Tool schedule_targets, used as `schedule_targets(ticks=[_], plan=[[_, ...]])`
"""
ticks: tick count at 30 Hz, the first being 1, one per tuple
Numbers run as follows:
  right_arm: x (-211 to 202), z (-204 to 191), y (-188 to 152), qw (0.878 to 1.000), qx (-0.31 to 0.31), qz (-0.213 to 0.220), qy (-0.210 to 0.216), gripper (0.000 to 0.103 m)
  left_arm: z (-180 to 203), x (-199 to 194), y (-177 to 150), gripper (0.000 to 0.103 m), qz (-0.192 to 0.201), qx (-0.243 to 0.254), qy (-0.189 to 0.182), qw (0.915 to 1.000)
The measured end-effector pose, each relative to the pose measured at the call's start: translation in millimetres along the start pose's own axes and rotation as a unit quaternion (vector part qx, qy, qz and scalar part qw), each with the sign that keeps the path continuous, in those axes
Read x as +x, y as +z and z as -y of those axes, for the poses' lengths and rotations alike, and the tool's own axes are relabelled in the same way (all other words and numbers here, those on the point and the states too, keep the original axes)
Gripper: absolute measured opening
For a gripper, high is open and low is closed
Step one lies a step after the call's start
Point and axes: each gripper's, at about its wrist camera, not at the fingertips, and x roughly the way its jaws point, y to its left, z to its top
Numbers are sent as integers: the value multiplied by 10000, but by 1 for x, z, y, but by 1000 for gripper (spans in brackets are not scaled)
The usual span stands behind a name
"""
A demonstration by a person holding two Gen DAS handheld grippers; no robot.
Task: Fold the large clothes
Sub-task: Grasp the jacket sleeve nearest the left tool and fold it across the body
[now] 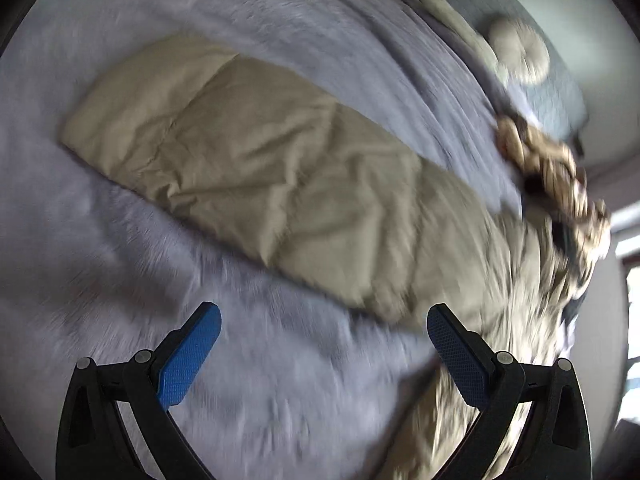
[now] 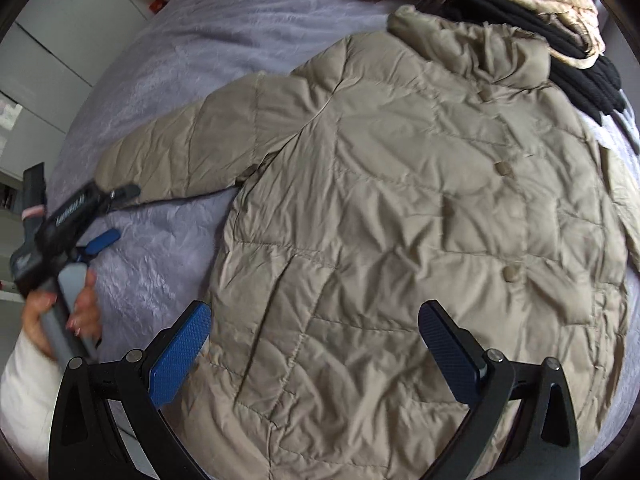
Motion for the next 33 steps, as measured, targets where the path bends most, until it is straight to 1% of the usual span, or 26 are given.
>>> schedule_targets(ticks=[2, 3, 5, 7, 10, 11, 12, 13, 14, 15, 16, 17, 18, 20, 21, 23, 24, 25, 27, 29, 31, 33], plan=[[11, -2, 2, 10000, 23, 8, 45, 103, -12, 12, 11, 103, 3, -222, -216, 9995], [16, -2, 4, 10000, 47, 17, 77, 103, -17, 16, 17, 103, 166, -173, -175, 9996], [24, -2, 8, 9998, 81, 5, 181, 103, -25, 22, 31, 103, 278, -290, -295, 9988], [30, -2, 15, 9997, 87, 57, 204, 103, -29, 24, 42, 103, 420, -347, -302, 9981], [35, -6, 30, 9994, -5, 262, 216, 103, -33, 24, 63, 103, 665, -486, -260, 9963], [37, -7, 37, 9992, -43, 333, 229, 103, -34, 23, 68, 103, 769, -519, -201, 9955], [40, -8, 46, 9989, -72, 401, 245, 103, -35, 23, 72, 101, 890, -551, -107, 9944], [42, -9, 53, 9986, -79, 455, 259, 103, -34, 23, 75, 96, 985, -587, 16, 9934], [45, -10, 62, 9982, -81, 527, 280, 103, -34, 23, 78, 77, 1048, -623, 156, 9924], [48, -12, 71, 9976, -91, 606, 306, 103, -34, 23, 81, 49, 1072, -610, 228, 9921], [50, -14, 79, 9972, -102, 672, 322, 103, -35, 23, 85, 34, 1080, -535, 251, 9924], [51, -16, 85, 9966, -109, 740, 347, 103, -37, 22, 89, 8, 1026, -441, 39, 9937], [54, -18, 93, 9961, -102, 792, 374, 103, -40, 20, 91, 6, 992, -441, -137, 9940], [59, -22, 106, 9951, -41, 876, 449, 103, -38, 7, 96, 6, 1104, -323, -218, 9931], [62, -22, 112, 9943, 17, 930, 515, 100, -34, -5, 97, 6, 1224, -179, -251, 9920], [70, -23, 121, 9929, 111, 943, 712, 74, -26, -23, 99, 6, 1369, -1, -396, 9898], [78, -24, 126, 9930, 180, 843, 805, 38, -22, -33, 100, 6, 1443, 77, -477, 9884], [89, -24, 131, 9930, 300, 683, 915, 15, -16, -43, 100, 6, 1515, 176, -550, 9868], [106, -26, 137, 9908, 438, 559, 1156, 12, 3, -60, 98, 6, 1627, 435, -678, 9834], [121, -33, 139, 9905, 339, 506, 1237, 11, 20, -73, 97, 6, 1694, 694, -814, 9797], [137, -36, 136, 9906, 308, 365, 1283, 11, 44, -84, 85, 6, 1719, 1027, -934, 9753], [153, -36, 136, 9905, 364, 182, 1314, 11, 76, -83, 74, 6, 1676, 1325, -1059, 9712]])
